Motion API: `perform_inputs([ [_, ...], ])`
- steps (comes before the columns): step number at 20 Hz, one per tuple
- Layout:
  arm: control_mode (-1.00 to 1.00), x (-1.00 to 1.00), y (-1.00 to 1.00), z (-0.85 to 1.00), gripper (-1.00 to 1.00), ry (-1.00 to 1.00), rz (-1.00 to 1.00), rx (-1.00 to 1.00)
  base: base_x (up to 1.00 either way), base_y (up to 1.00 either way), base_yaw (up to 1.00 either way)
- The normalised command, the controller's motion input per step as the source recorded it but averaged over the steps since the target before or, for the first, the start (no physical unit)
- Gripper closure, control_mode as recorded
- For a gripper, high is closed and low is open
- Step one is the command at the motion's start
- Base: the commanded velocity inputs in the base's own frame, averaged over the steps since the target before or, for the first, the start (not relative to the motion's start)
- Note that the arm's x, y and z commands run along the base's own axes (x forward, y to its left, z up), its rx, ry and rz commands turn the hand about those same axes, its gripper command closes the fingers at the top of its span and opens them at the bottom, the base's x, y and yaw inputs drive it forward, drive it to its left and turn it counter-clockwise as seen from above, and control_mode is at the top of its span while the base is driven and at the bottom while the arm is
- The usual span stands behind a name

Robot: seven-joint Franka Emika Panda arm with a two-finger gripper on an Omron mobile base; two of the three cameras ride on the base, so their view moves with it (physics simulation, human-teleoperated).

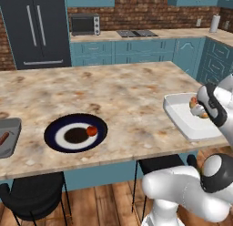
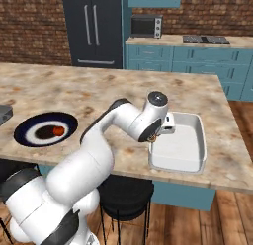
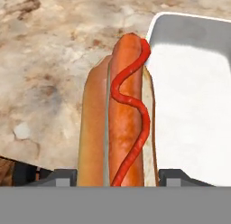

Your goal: Place one cooked food and one vegetable from the large plate to each tupperware container.

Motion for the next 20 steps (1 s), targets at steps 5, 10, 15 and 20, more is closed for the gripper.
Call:
perform_inputs([
  [5,-1.0,1.0,-1.0,-1.0,1.0,0.11,0.0,0.08,0.0,0.0,0.0],
  [10,-1.0,0.97,-0.98,-0.21,1.0,0.03,-0.03,0.04,0.0,0.0,0.0],
  [15,-1.0,0.41,-0.13,-0.16,1.0,0.0,0.0,0.0,0.0,0.0,0.0],
  [20,-1.0,0.11,0.34,-0.54,1.0,0.0,0.0,-0.02,0.0,0.0,0.0],
])
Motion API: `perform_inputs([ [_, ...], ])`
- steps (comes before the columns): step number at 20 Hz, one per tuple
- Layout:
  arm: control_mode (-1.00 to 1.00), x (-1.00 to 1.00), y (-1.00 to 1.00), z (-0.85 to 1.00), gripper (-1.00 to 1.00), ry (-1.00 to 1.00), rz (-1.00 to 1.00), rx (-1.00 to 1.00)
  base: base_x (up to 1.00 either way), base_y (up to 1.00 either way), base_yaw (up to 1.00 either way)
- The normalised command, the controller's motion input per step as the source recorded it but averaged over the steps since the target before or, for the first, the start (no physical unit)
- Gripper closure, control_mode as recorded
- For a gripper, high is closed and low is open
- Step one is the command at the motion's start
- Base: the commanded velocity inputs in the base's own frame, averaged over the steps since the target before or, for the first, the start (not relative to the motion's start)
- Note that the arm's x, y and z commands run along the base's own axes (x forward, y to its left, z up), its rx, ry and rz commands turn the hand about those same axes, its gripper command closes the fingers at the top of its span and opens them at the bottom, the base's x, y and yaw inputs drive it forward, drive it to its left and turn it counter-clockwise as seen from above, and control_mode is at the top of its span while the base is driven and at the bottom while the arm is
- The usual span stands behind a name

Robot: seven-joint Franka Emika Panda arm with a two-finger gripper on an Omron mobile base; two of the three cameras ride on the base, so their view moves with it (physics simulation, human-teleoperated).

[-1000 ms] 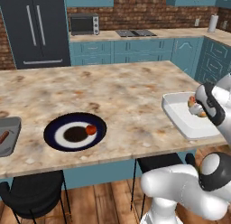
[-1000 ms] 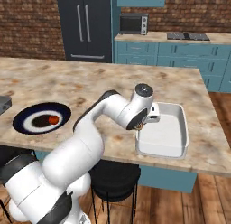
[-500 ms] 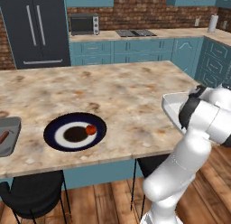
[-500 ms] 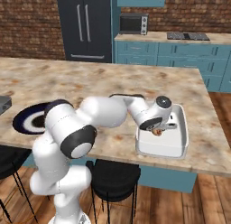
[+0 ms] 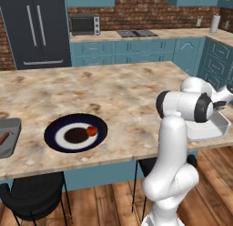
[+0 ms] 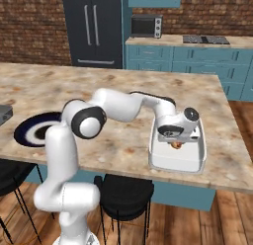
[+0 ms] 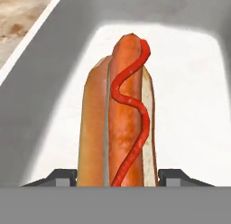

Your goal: Place one cooked food and one vegetable from the large plate to each tupperware container.

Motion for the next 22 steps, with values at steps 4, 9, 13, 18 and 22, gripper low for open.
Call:
perform_inputs([
  [4,-1.0,0.21,0.41,-0.41,1.0,0.03,-0.03,-0.03,0.0,0.0,0.0],
  [9,-1.0,0.37,0.52,-0.41,1.0,0.06,-0.07,-0.06,0.0,0.0,0.0],
  [13,-1.0,0.46,0.06,-0.5,1.0,0.11,-0.02,-0.01,0.0,0.0,0.0],
  [18,-1.0,0.31,0.0,-0.33,-1.0,0.09,0.0,0.0,0.0,0.0,0.0],
  [22,-1.0,-0.19,0.02,0.4,-1.0,-0.03,-0.06,-0.01,0.0,0.0,0.0],
])
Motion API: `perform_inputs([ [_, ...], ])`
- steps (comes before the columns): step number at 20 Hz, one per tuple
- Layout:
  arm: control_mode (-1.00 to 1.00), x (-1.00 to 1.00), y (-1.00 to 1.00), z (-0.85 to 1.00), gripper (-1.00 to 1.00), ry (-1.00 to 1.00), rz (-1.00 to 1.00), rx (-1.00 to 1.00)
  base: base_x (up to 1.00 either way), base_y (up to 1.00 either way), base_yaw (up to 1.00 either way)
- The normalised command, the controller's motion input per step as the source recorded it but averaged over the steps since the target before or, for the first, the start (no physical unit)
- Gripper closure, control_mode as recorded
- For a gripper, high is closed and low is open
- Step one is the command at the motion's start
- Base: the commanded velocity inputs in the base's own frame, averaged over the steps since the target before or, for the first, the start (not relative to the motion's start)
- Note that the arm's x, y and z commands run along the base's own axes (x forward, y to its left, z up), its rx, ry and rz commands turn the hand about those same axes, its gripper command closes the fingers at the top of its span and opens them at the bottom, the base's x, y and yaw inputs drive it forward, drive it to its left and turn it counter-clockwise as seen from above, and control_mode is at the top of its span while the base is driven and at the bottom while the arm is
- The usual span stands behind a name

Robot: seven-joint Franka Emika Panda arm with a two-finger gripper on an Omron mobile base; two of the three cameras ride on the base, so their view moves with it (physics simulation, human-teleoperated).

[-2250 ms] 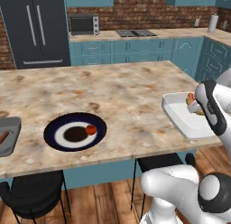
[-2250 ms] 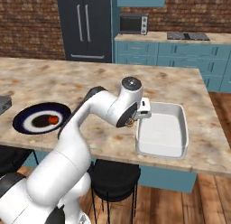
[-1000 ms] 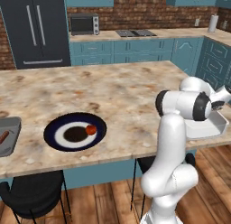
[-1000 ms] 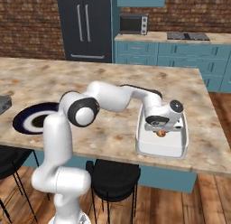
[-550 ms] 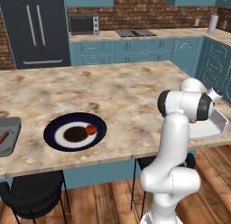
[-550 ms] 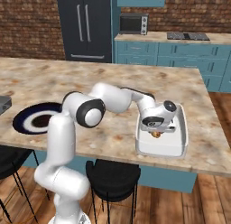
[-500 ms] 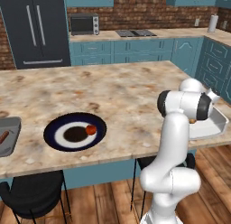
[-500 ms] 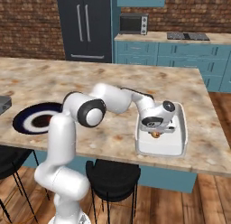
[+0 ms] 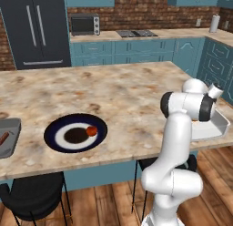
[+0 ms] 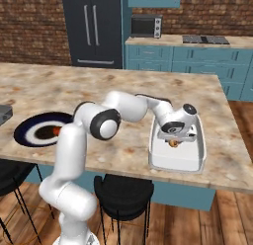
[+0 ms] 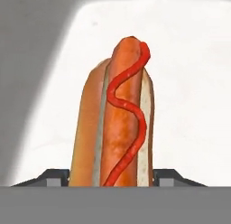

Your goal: Place one cooked food and one vegetable from the large plate to each tupperware container.

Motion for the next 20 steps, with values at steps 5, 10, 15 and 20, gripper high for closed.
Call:
perform_inputs([
  [5,-1.0,-0.21,0.24,0.32,-1.0,0.0,-0.05,0.0,0.0,0.0,0.0],
  [10,-1.0,-0.65,0.27,0.9,-1.0,0.01,-0.08,-0.01,0.0,0.0,0.0],
  [15,-1.0,-0.66,0.85,0.89,-1.0,0.02,-0.04,0.01,0.0,0.0,0.0],
  [20,-1.0,-0.49,1.0,0.42,-1.0,0.0,0.0,0.0,0.0,0.0,0.0],
])
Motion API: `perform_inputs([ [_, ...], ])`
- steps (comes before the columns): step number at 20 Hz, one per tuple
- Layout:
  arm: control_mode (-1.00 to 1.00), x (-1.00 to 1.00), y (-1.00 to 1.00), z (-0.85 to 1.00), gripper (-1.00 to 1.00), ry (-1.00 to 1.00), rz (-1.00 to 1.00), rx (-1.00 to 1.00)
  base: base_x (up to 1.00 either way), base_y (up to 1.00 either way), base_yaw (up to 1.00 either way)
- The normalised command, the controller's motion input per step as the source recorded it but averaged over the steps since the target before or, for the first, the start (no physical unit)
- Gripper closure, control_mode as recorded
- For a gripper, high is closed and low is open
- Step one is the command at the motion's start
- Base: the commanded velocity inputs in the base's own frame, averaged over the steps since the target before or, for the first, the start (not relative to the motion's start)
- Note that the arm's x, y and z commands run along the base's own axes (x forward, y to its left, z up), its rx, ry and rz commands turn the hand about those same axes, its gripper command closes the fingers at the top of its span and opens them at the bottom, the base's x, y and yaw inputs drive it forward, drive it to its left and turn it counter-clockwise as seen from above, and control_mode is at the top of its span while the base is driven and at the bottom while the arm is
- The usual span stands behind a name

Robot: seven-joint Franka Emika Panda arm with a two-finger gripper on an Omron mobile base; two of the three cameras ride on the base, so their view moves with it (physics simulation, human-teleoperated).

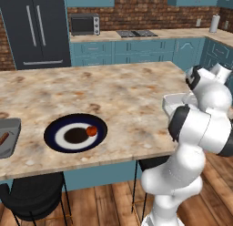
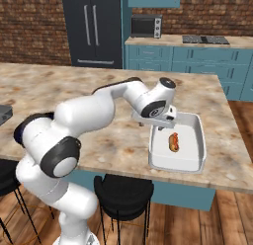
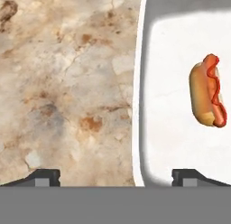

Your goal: Place one cooked food and one vegetable from the large plate to each tupperware container.

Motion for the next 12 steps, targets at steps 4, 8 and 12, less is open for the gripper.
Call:
perform_inputs([
  [4,-1.0,-0.37,1.0,0.1,-1.0,0.0,0.0,-0.03,0.0,0.0,0.0],
  [8,-1.0,-0.2,1.0,0.07,-1.0,0.0,0.0,-0.05,0.0,0.0,0.0],
  [12,-1.0,-0.01,1.0,0.06,-1.0,0.03,0.01,-0.11,0.0,0.0,0.0],
])
